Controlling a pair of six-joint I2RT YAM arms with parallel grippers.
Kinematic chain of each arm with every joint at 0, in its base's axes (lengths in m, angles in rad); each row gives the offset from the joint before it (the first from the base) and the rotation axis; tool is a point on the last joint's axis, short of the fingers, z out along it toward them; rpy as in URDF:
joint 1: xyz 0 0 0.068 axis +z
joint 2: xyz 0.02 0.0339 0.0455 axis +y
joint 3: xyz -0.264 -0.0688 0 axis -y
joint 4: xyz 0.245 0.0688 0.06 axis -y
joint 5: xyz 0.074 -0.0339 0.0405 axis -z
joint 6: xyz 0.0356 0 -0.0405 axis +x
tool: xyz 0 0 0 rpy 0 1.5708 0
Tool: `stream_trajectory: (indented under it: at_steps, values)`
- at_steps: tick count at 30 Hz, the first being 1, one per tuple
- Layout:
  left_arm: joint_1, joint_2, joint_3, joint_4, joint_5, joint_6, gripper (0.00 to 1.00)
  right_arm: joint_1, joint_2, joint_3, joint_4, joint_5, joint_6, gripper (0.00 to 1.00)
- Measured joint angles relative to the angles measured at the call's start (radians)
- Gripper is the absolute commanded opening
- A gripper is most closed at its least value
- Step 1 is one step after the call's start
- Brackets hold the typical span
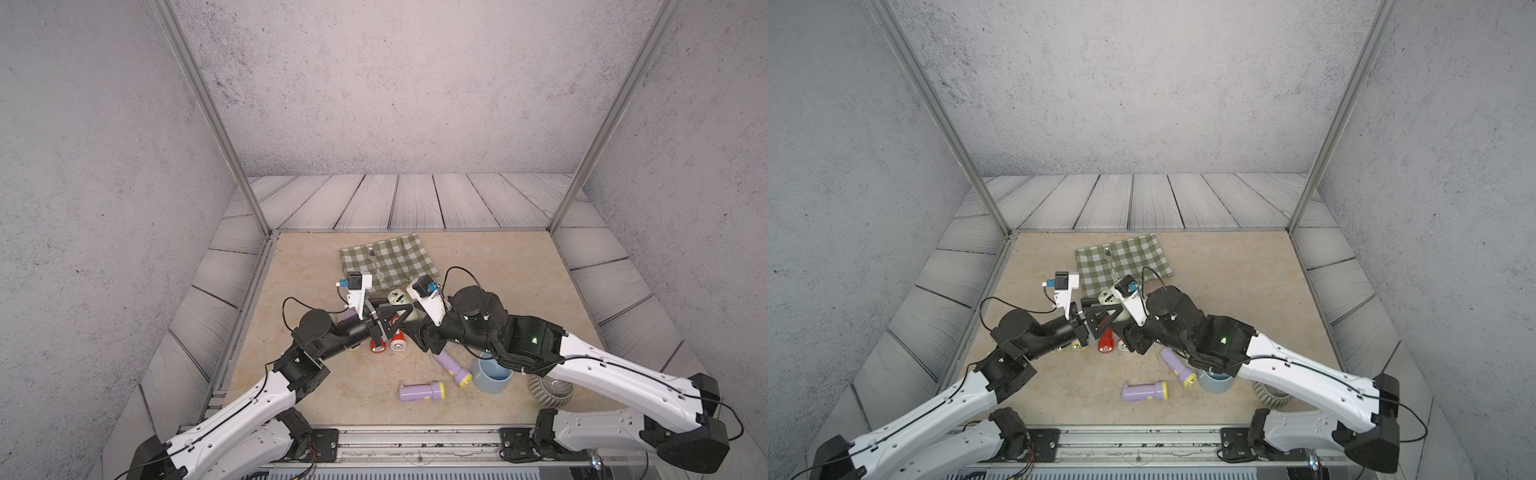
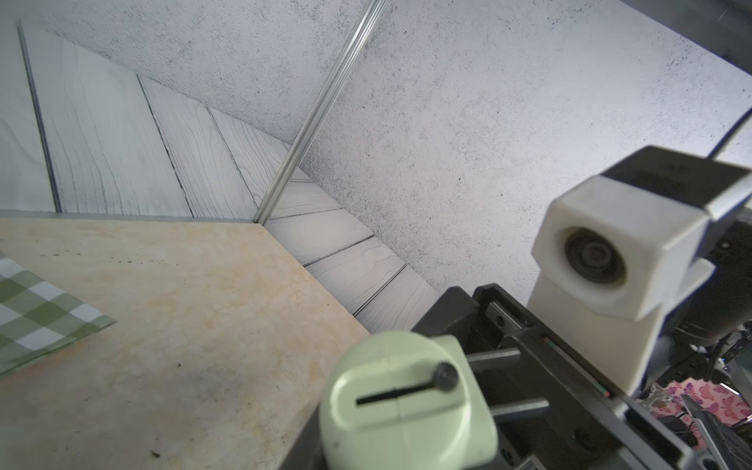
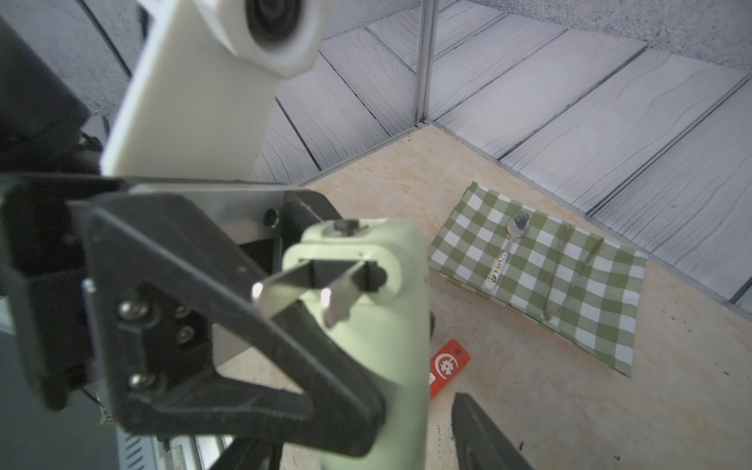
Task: Close the plug at the bottom of the flashlight
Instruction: Pick up the flashlight from the center of the board.
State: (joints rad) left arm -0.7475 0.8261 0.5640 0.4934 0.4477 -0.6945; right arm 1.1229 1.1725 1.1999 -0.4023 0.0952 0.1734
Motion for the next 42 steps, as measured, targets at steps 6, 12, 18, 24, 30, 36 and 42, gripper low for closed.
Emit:
stream_trajectory:
  at_steps: [6, 12, 18, 24, 30, 36, 42]
  values:
    - [-0.001, -0.09, 0.042, -0.161, -0.034, 0.163, 0.0, 0.0, 0.0, -0.029, 0.039, -0.074, 0.001, 0.76]
    - [0.027, -0.111, 0.143, -0.34, -0.049, 0.332, 0.0, 0.0, -0.031, -0.13, 0.044, -0.146, 0.015, 0.76]
    - [0.139, -0.097, 0.15, -0.415, 0.08, 0.433, 0.0, 0.0, -0.146, -0.15, -0.015, -0.163, 0.005, 0.76]
    - [0.217, 0.011, 0.15, -0.423, 0.309, 0.491, 0.0, 0.0, -0.217, -0.079, -0.105, -0.155, -0.057, 0.76]
    - [0.224, 0.072, 0.194, -0.46, 0.526, 0.56, 0.0, -0.029, -0.24, -0.008, -0.123, -0.127, -0.116, 0.75]
    - [0.225, 0.071, 0.219, -0.464, 0.624, 0.599, 0.0, -0.22, -0.159, 0.078, -0.098, -0.303, -0.101, 0.72]
    - [0.225, 0.09, 0.234, -0.492, 0.658, 0.628, 0.0, -0.289, -0.041, 0.136, -0.105, -0.439, -0.098, 0.66]
